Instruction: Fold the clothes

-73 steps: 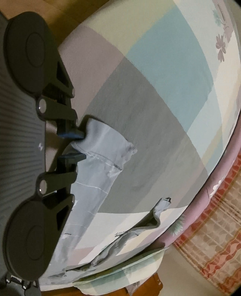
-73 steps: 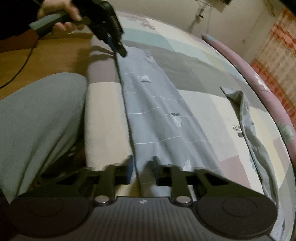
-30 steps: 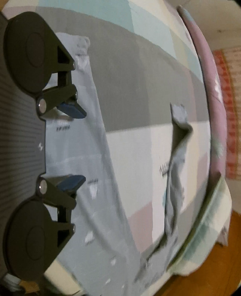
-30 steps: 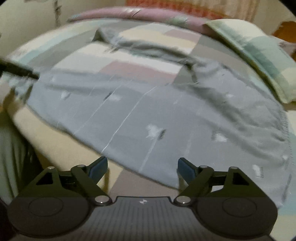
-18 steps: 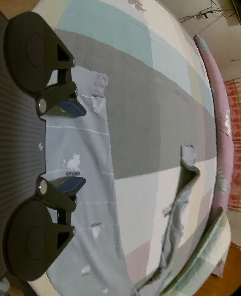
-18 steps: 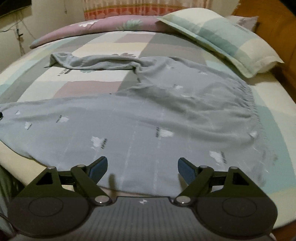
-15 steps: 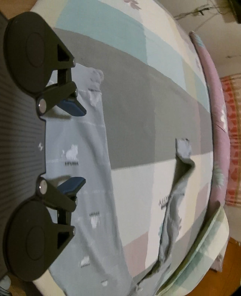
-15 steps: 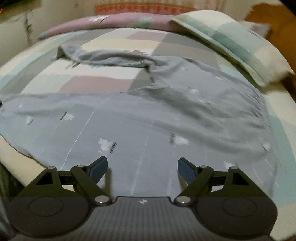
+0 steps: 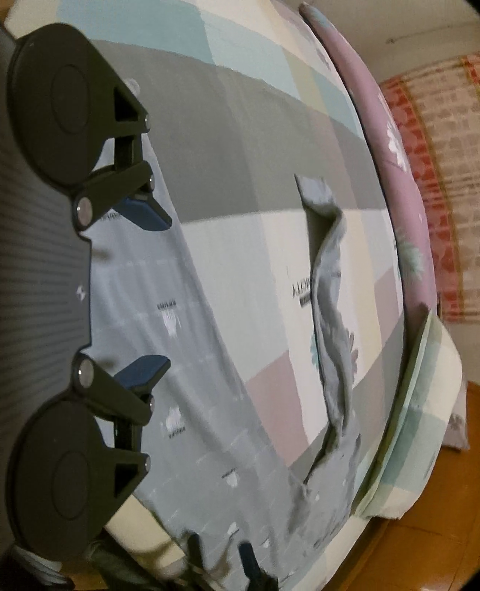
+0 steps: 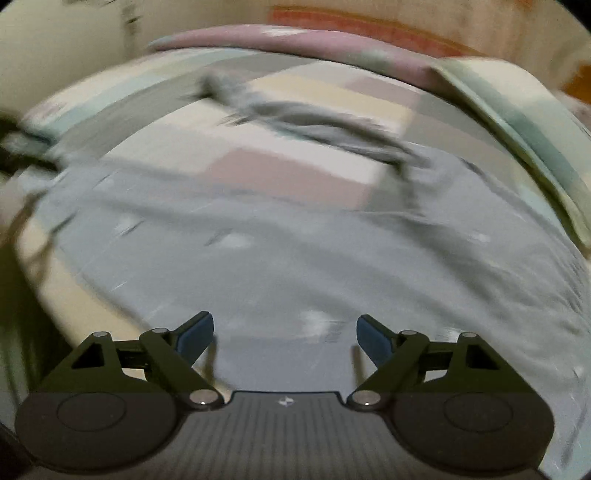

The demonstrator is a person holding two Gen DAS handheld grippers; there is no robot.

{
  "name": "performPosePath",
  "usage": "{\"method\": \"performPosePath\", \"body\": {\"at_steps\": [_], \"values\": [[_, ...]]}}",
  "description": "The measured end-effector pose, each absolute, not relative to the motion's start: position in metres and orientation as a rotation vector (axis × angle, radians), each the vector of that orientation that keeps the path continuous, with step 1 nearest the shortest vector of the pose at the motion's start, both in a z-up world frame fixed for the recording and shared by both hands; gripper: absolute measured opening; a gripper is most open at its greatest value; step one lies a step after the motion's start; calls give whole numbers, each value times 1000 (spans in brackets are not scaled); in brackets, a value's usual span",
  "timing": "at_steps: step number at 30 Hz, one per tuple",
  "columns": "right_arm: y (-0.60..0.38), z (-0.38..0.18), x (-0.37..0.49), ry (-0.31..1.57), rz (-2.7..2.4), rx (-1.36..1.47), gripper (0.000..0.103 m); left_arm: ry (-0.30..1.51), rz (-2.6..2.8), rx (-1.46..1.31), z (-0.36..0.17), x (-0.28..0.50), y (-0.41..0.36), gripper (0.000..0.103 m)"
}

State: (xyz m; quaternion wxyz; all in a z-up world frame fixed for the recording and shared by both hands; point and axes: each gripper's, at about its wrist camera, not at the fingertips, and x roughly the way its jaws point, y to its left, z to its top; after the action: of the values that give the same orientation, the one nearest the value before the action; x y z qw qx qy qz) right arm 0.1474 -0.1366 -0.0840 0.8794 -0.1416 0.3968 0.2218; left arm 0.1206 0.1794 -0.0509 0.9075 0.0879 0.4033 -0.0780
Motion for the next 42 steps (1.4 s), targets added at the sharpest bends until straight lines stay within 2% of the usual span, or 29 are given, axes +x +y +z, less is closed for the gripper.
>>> {"method": "performPosePath", "body": {"at_steps": [7,10,11,13,14,15,21,28,42], "values": [[-131,-84,143,772,395,-382,87,828,-214,264,-53,115,152,75],[-136,-72,132,742,481,-377,78,826,-240,289,-55,115,141,75],[-132,-72,127,743,545,-391,72,825,-250,291,-55,115,137,75],[-123,-74,116,748,671,-414,52,823,-270,295,-56,115,129,75],[-117,-77,113,761,720,-419,27,823,-280,297,-57,115,124,75],[-111,-80,111,775,759,-422,9,822,-290,299,-57,115,120,75],[-87,-90,99,805,926,-447,8,818,-325,297,-56,111,111,75],[-85,-91,116,790,863,-457,9,824,-313,275,-56,111,114,75],[-70,-97,107,694,884,-721,12,838,-320,258,-62,111,116,76]]}}
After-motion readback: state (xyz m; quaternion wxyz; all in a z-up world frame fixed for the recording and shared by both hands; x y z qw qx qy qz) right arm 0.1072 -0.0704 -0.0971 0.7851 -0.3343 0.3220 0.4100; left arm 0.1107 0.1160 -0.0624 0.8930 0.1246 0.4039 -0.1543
